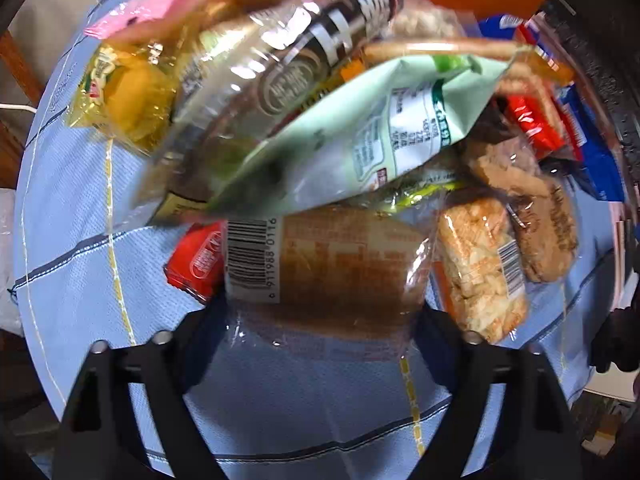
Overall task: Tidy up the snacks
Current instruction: 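Grasp barcoded bread loaf with left tool while right tool grasps blue-brown biscuit bag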
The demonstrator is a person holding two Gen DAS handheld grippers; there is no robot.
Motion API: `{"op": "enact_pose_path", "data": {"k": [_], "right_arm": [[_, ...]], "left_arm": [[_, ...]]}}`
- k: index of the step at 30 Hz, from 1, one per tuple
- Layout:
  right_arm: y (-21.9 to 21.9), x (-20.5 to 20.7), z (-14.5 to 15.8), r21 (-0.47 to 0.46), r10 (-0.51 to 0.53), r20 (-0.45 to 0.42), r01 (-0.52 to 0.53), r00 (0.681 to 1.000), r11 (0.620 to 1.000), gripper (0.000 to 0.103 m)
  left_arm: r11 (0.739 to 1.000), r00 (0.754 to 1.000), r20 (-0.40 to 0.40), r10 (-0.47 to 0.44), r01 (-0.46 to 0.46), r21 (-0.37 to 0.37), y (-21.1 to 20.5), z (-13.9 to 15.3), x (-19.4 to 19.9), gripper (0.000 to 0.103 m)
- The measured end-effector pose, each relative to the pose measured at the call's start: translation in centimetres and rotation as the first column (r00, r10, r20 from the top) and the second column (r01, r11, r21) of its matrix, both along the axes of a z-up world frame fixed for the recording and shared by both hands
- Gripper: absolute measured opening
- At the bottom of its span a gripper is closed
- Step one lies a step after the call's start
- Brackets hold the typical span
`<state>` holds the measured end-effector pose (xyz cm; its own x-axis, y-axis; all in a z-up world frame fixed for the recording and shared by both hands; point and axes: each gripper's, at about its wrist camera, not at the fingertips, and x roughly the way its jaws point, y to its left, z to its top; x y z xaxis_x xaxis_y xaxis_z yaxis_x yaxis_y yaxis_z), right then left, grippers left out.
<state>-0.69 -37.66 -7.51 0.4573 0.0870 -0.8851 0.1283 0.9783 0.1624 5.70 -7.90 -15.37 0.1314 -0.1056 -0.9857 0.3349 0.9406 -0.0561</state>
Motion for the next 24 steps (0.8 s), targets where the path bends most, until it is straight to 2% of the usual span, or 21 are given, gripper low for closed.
{"op": "enact_pose_path", "data": {"k": [2,6,11,12,13,14,17,24], "right_arm": [[0.1,1.1,0.2,-0.005,0.015,0.012,-0.015,1.000,1.000,0.099],[1.0,4.0,0.0,-0.026,0.071,0.017,-0.070,0.997,0.997,0.099],[2.8,7.8,-2.5,-0.106,0.144,-0.046,-0.148,0.988,0.983,0.098],[3.0,8.2,-2.9,-0.131,0.149,-0.061,-0.156,0.987,0.979,0.088],[3.1,8.5,-3.2,-0.148,0.159,-0.077,-0.169,0.984,0.974,0.071],[3.1,8.7,-3.1,-0.141,0.165,-0.088,-0.177,0.982,0.974,0.060],[2.8,7.9,-2.0,-0.130,0.177,-0.059,-0.184,0.982,0.974,0.051],[-0.5,5.7,1.7,0.052,0.118,0.015,-0.118,0.993,0.992,0.051]], "left_arm": [[0.999,1.000,0.001,-0.004,0.004,-0.038,0.8,0.5,-0.3,0.069],[0.999,1.000,-0.009,0.000,-0.001,-0.054,2.6,1.0,-1.4,0.068],[0.997,1.000,0.002,0.022,-0.021,-0.078,4.5,1.9,-2.1,0.068],[0.996,1.000,0.010,0.025,-0.024,-0.083,4.8,2.3,-2.2,0.068],[0.995,0.999,0.017,0.030,-0.028,-0.091,5.2,2.8,-2.3,0.068],[0.995,0.999,0.023,0.034,-0.032,-0.100,5.8,3.2,-2.2,0.068],[0.992,0.998,0.041,0.047,-0.042,-0.116,6.3,4.4,-2.0,0.068],[0.990,0.996,0.082,0.032,-0.021,-0.140,6.0,6.9,-2.4,0.068]]}}
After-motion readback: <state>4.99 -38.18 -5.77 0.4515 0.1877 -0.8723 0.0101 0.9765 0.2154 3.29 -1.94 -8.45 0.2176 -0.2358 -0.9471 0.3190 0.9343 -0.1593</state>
